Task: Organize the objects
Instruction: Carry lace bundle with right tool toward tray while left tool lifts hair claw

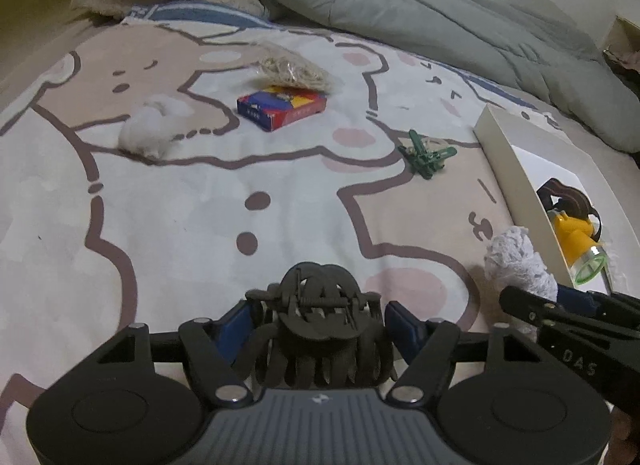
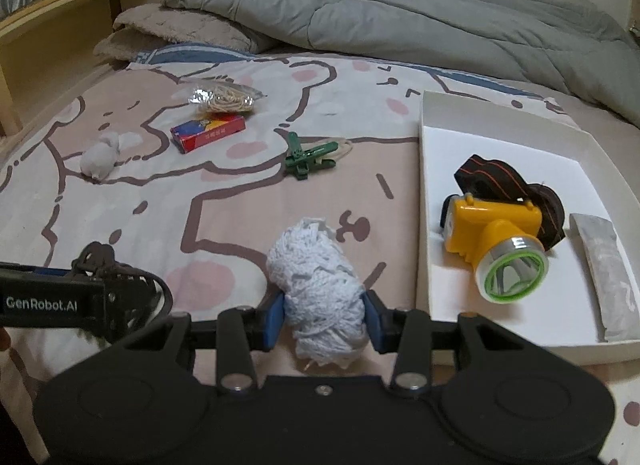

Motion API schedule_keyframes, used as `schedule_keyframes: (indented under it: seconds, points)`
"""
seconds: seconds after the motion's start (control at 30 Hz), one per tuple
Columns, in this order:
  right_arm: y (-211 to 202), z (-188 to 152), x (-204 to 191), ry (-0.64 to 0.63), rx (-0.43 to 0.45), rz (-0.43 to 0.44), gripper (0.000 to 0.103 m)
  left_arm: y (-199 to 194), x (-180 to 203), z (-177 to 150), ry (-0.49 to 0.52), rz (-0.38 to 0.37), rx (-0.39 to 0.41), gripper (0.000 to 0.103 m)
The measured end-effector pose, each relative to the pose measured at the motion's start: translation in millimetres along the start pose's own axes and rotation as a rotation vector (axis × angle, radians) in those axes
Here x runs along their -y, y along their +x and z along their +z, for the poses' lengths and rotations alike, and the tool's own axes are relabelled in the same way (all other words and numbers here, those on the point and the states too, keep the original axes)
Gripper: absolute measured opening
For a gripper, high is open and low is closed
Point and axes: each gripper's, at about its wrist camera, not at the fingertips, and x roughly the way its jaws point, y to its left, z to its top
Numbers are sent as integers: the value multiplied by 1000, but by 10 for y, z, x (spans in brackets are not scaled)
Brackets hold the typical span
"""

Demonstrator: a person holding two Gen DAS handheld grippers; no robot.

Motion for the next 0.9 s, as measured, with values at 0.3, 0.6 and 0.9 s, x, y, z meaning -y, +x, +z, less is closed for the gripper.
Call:
schedule_keyframes:
  seconds: [0.3,0.6,0.9]
  points:
    - [-298,100,-19,16,62,16,43,-403,-15,171,39,8,125,72]
    - [-741,198,-50,45,144,17,43,-803,38,216,113,18,224,72]
    - [-1049,178,39,107,192,12,43,-1060,142,151,197,47,302,72]
